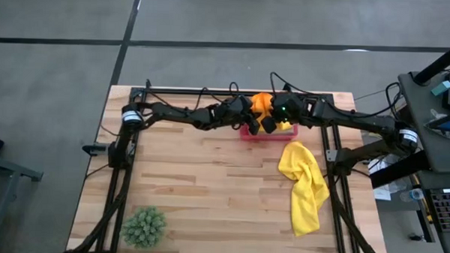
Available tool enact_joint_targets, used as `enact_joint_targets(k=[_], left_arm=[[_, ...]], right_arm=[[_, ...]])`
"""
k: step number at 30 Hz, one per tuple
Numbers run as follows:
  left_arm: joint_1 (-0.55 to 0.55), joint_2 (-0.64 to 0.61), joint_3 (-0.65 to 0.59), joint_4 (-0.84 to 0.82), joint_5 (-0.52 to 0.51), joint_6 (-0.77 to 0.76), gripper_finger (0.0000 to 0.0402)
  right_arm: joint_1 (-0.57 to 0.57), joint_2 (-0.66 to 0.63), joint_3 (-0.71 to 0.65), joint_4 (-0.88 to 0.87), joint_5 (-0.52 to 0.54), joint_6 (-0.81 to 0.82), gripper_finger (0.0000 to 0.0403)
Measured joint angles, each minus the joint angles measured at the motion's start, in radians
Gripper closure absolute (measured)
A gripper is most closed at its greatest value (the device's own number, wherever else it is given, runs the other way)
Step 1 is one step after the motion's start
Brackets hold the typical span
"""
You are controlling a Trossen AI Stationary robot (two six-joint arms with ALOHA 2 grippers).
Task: Fold microfiber towels
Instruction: Put the folded orange microfiber cloth into the red bin
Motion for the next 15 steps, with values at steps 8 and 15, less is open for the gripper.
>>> enact_joint_targets(k=[8, 15], left_arm=[[0.01, 0.031, 0.024, -0.016, 0.0, -0.073, 0.0402], [0.031, 0.031, 0.024, -0.029, -0.001, -0.152, 0.0402]], right_arm=[[-0.045, 0.0, 0.0, -0.05, 0.0, 0.016, 0.039], [-0.082, 0.0, 0.0, -0.086, 0.0, 0.067, 0.039]])
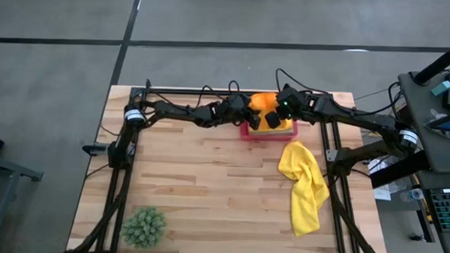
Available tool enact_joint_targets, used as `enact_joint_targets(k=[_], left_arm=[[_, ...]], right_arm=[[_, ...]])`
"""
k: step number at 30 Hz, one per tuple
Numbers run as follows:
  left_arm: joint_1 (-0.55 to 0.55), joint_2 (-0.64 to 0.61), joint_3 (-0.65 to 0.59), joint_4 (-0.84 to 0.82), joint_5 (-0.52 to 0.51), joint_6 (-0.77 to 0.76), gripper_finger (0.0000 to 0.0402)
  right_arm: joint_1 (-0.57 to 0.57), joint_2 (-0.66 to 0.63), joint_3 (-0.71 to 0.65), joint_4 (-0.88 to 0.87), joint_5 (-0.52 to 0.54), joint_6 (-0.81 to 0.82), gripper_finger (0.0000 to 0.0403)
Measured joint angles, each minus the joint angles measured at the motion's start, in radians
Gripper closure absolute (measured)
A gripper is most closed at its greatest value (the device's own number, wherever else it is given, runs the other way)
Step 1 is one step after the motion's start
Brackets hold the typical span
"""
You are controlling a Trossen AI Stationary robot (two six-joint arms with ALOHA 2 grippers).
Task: Fold microfiber towels
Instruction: Put the folded orange microfiber cloth into the red bin
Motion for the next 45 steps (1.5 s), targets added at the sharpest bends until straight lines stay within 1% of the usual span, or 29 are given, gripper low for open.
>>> enact_joint_targets(k=[3, 7, 12, 15, 20, 28, 38, 41, 45], left_arm=[[0.001, 0.0, -0.001, -0.013, -0.002, -0.013, 0.0402], [0.006, 0.0, -0.001, -0.007, -0.001, -0.107, 0.0402], [0.008, 0.0, -0.001, -0.009, -0.009, -0.134, 0.0402], [0.007, 0.0, -0.001, -0.011, -0.034, -0.144, 0.0402], [0.008, 0.0, -0.001, -0.017, -0.035, -0.211, 0.0401], [0.007, 0.0, -0.003, -0.072, -0.035, -0.264, 0.0388], [0.007, 0.0, -0.011, -0.066, -0.033, -0.288, 0.0385], [0.006, 0.013, -0.014, -0.067, -0.031, -0.29, 0.0371], [0.006, 0.039, -0.01, -0.06, -0.028, -0.29, 0.0333]], right_arm=[[-0.014, 0.0, -0.004, 0.0, 0.0, 0.0, 0.039], [-0.037, 0.0, -0.007, 0.001, 0.0, -0.001, 0.039], [-0.063, 0.001, -0.02, 0.002, 0.0, -0.014, 0.039], [-0.078, 0.014, -0.031, 0.002, -0.009, -0.027, 0.039], [-0.083, 0.049, -0.04, 0.008, -0.012, -0.054, 0.039], [-0.091, 0.085, -0.039, 0.01, -0.012, -0.082, 0.039], [-0.096, 0.085, -0.043, 0.009, -0.012, -0.1, 0.039], [-0.096, 0.085, -0.043, 0.01, -0.012, -0.107, 0.039], [-0.096, 0.085, -0.043, 0.006, -0.012, -0.107, 0.039]])
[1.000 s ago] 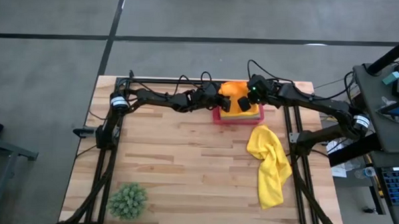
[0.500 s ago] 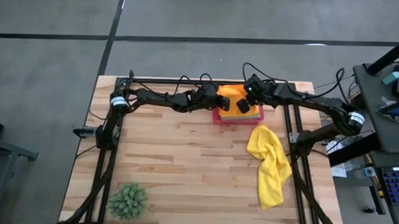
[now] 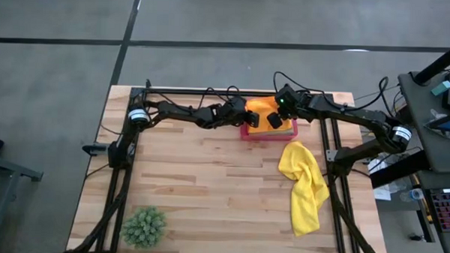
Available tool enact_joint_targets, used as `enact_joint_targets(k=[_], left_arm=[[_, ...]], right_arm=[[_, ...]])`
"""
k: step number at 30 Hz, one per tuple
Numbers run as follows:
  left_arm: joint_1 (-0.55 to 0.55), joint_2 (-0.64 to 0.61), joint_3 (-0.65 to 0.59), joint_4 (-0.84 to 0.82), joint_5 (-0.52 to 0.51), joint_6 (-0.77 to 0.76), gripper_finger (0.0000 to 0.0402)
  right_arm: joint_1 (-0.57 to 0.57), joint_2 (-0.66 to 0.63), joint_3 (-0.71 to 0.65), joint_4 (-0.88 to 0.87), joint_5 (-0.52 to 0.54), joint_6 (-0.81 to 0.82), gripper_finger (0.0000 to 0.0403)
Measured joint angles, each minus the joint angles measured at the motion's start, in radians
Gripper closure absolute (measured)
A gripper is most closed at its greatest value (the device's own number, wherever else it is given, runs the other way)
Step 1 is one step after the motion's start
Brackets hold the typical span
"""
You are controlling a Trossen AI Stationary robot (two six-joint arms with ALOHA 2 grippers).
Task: Fold microfiber towels
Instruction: Put the folded orange microfiber cloth into the red bin
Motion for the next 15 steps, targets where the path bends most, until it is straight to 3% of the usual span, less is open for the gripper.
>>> enact_joint_targets(k=[8, 15], left_arm=[[0.0, -0.005, -0.009, -0.008, -0.001, 0.032, 0.0261], [0.0, -0.01, -0.009, -0.042, -0.002, 0.034, 0.0242]], right_arm=[[0.0, 0.0, -0.005, -0.005, 0.001, 0.009, 0.039], [0.0, 0.0, -0.006, -0.001, 0.024, 0.017, 0.039]])
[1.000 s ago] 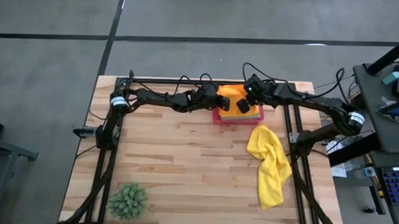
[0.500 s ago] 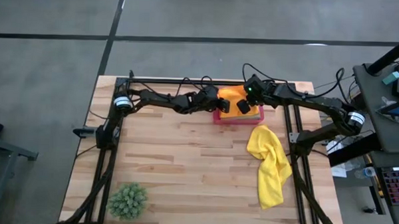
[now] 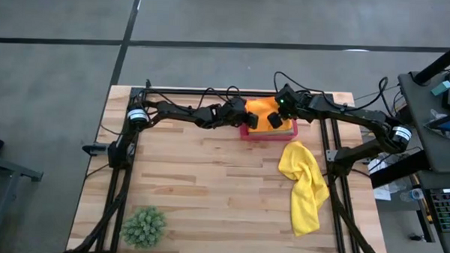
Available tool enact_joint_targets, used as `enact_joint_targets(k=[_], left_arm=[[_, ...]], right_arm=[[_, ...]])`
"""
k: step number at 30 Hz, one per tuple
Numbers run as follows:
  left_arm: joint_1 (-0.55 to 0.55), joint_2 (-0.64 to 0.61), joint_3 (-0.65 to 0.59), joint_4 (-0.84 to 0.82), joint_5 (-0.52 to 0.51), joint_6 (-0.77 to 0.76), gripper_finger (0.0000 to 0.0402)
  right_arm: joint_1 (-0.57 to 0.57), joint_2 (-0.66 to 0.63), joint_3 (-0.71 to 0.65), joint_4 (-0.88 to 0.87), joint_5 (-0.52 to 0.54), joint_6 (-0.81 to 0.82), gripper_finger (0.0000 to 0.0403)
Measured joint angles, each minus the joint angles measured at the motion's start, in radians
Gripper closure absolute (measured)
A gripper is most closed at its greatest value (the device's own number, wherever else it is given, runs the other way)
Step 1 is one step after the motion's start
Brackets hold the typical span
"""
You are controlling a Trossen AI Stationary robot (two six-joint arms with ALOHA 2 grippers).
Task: Fold microfiber towels
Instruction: Put the folded orange microfiber cloth into the red bin
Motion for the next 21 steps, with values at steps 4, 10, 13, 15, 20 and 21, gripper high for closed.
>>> enact_joint_targets(k=[4, 10, 13, 15, 20, 21], left_arm=[[0.002, -0.001, 0.0, -0.037, -0.001, 0.001, 0.0241], [0.004, -0.025, 0.0, -0.106, -0.002, 0.027, 0.0241], [0.004, -0.066, -0.001, -0.17, 0.001, 0.068, 0.0241], [0.004, -0.094, -0.001, -0.215, 0.001, 0.082, 0.0241], [0.003, -0.164, -0.021, -0.283, -0.001, 0.152, 0.0241], [0.001, -0.177, -0.025, -0.277, -0.003, 0.158, 0.0241]], right_arm=[[0.0, 0.0, 0.0, 0.0, 0.005, 0.021, 0.039], [0.0, 0.0, -0.002, -0.016, 0.004, 0.025, 0.039], [0.0, 0.0, -0.002, -0.025, 0.005, 0.025, 0.039], [0.0, 0.0, -0.002, -0.024, 0.005, 0.015, 0.039], [0.0, 0.0, -0.002, -0.019, 0.005, 0.002, 0.0376], [0.0, 0.0, -0.002, -0.019, 0.005, 0.002, 0.0368]])
